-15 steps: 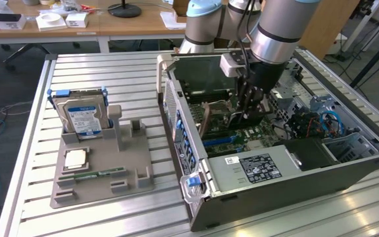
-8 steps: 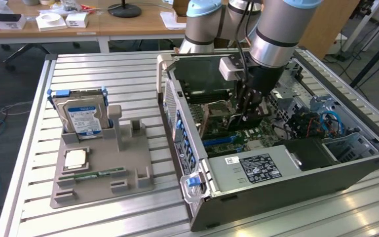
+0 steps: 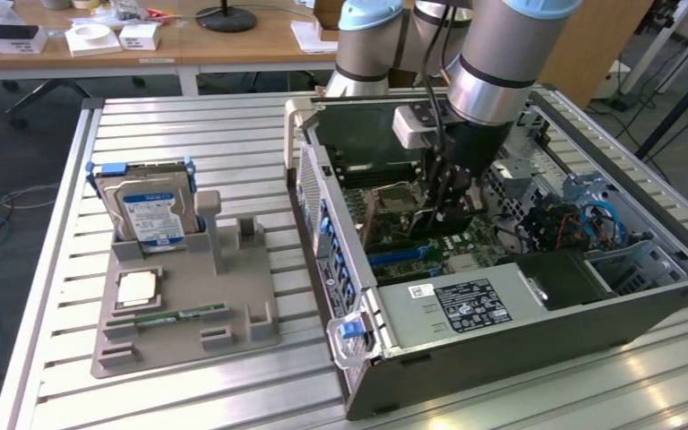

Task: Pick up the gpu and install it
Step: 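Insert the gpu into the slot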

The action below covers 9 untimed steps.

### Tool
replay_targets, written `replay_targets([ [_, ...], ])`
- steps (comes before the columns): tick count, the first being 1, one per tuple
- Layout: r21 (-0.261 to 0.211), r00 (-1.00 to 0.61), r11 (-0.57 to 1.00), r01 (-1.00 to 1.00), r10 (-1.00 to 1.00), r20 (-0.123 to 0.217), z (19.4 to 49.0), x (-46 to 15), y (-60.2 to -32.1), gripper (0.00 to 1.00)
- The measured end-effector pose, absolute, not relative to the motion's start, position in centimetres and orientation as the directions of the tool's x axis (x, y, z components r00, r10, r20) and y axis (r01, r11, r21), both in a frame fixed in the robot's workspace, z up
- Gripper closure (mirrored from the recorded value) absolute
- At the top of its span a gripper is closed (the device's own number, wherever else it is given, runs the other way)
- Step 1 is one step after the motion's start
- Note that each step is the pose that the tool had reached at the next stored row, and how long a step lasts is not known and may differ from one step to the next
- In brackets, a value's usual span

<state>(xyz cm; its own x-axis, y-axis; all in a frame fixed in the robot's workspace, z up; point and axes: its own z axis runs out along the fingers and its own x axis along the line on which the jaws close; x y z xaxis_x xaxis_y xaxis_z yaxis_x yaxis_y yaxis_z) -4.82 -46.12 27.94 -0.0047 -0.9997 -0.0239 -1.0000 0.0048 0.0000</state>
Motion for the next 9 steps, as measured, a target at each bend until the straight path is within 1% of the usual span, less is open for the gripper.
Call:
replay_targets([
  [3,0.000,-0.005,0.005,-1.000,-1.000,-0.024,27.42,-4.83,-46.12,0.74],
  [9,0.000,-0.005,0.005,-1.000,-1.000,-0.024,27.37,-5.05,-46.11,0.74],
])
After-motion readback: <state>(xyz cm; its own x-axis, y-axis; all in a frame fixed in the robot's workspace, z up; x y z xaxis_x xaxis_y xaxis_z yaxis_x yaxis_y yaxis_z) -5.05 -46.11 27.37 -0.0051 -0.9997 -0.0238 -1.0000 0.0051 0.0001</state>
